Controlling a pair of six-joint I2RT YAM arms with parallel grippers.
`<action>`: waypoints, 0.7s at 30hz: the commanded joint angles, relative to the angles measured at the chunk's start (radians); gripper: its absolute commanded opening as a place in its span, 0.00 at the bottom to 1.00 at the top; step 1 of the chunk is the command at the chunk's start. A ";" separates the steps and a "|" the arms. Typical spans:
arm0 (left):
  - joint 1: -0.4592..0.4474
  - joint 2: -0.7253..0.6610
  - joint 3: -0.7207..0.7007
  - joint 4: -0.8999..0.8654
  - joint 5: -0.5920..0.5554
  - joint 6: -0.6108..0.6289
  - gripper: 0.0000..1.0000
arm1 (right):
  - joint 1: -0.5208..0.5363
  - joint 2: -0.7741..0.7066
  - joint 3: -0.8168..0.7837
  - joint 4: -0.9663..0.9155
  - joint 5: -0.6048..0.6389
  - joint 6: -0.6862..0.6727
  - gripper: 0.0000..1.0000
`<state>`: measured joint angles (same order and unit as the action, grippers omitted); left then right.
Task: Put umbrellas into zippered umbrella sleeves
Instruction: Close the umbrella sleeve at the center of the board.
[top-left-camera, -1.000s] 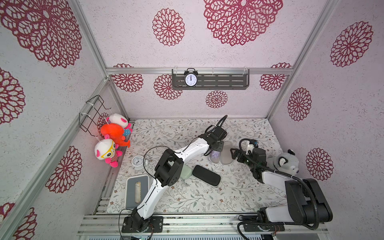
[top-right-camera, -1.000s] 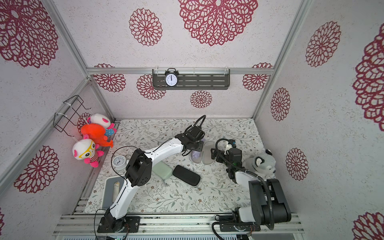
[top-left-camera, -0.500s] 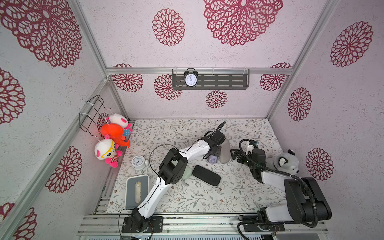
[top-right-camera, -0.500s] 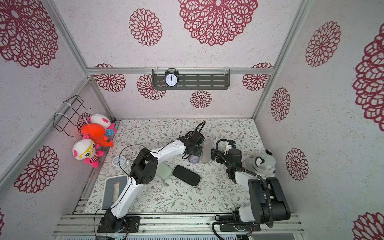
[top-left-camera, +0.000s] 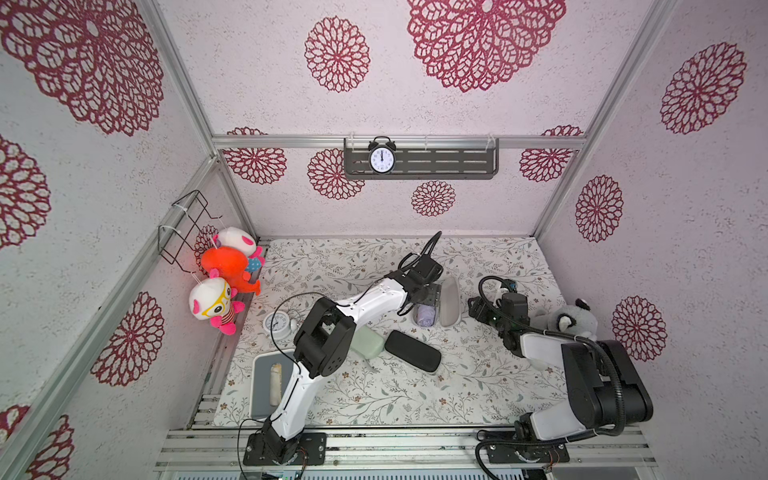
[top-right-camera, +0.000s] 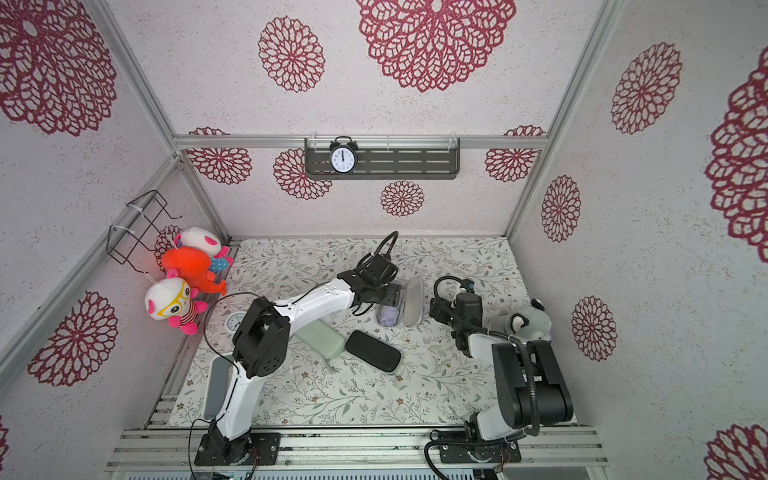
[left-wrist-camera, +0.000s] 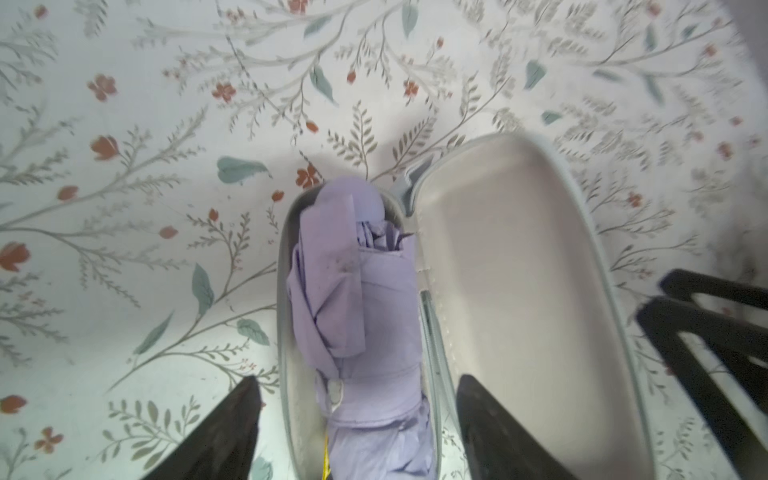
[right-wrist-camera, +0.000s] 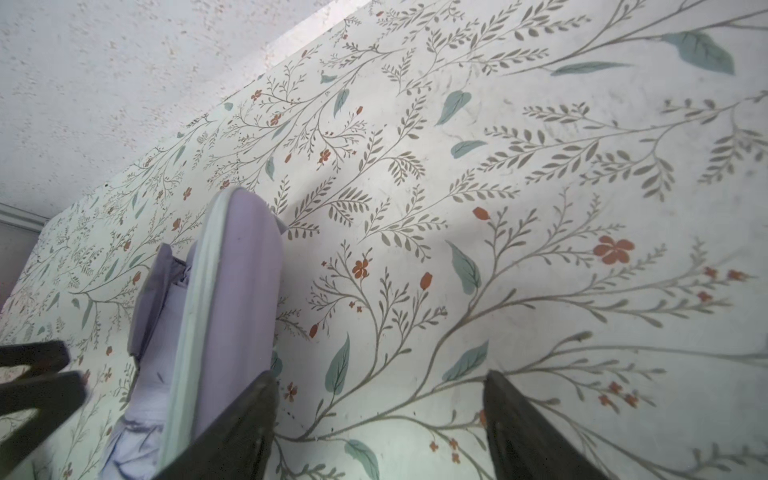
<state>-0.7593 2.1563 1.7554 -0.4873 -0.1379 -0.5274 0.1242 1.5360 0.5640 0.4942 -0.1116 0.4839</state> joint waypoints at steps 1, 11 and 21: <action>0.058 -0.037 -0.086 0.133 0.067 -0.003 0.64 | 0.022 0.059 0.062 0.022 -0.043 -0.035 0.70; 0.096 -0.007 -0.149 0.183 0.066 0.021 0.42 | 0.166 0.240 0.280 -0.071 -0.047 -0.116 0.66; 0.122 0.047 -0.165 0.236 0.131 -0.003 0.41 | 0.250 0.333 0.391 -0.164 0.008 -0.157 0.67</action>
<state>-0.6487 2.2219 1.6093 -0.2813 -0.0303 -0.5308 0.3618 1.8515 0.9279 0.4049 -0.1299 0.3714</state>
